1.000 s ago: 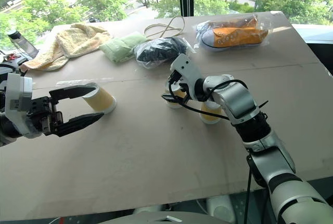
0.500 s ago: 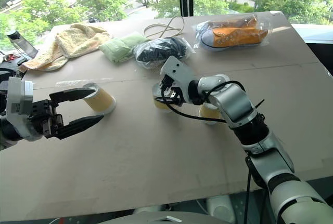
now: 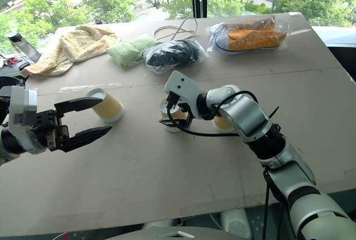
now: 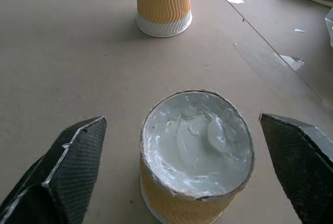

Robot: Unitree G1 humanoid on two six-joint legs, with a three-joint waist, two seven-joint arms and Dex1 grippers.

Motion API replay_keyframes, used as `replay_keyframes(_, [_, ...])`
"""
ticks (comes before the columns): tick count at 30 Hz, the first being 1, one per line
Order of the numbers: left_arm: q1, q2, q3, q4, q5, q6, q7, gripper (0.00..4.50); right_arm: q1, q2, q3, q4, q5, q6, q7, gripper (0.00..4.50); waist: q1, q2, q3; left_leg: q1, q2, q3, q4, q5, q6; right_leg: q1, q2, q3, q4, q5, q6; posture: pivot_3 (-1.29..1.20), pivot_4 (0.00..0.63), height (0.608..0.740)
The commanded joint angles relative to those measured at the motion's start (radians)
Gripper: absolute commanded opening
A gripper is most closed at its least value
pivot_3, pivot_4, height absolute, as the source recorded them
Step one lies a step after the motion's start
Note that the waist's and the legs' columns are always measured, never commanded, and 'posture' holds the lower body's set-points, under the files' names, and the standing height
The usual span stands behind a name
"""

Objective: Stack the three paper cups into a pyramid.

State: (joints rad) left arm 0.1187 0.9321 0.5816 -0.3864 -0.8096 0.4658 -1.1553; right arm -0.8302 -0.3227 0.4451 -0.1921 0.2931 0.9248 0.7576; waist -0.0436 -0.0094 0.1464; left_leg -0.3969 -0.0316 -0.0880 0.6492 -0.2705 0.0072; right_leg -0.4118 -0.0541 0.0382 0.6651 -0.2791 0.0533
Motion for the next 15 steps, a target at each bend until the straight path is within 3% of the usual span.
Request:
replay_keyframes(1, [-0.027,0.007,0.003,-0.038,-0.038,0.003,-0.015,4.50,-0.027,-0.062,-0.126,-0.101,0.044,0.045,0.008,4.44,0.005,0.000,0.000,0.000,0.000,0.000,0.000,0.000,0.000,0.000,0.000,0.000,0.000,0.000,0.000,0.00,0.150,0.740])
replay_keyframes(5, [-0.084,0.022,-0.058,-0.061,-0.052,0.028,-0.015,4.50,0.011,-0.157,-0.232,-0.187,0.101,0.086,0.022,4.44,0.009,-0.001,-0.001,-0.001,0.000,-0.001,0.000,0.000,0.000,0.001,-0.001,0.000,-0.001,0.000,0.000,0.00,0.150,0.740])
replay_keyframes(10, [-0.197,0.033,-0.179,-0.073,-0.055,0.059,-0.033,4.50,0.215,-0.291,-0.402,-0.281,0.139,-0.014,0.052,4.44,0.009,-0.002,-0.001,-0.001,0.000,-0.001,0.000,0.000,0.000,0.001,0.000,0.001,-0.001,0.000,0.000,0.00,0.150,0.740])
replay_keyframes(15, [-0.273,0.043,-0.268,-0.046,-0.021,0.049,-0.076,4.50,0.434,-0.293,-0.522,-0.323,0.166,-0.086,0.010,4.44,-0.001,-0.002,-0.001,0.001,0.000,0.002,0.000,-0.002,0.003,0.001,0.001,0.001,0.001,0.000,0.000,0.00,0.150,0.740])
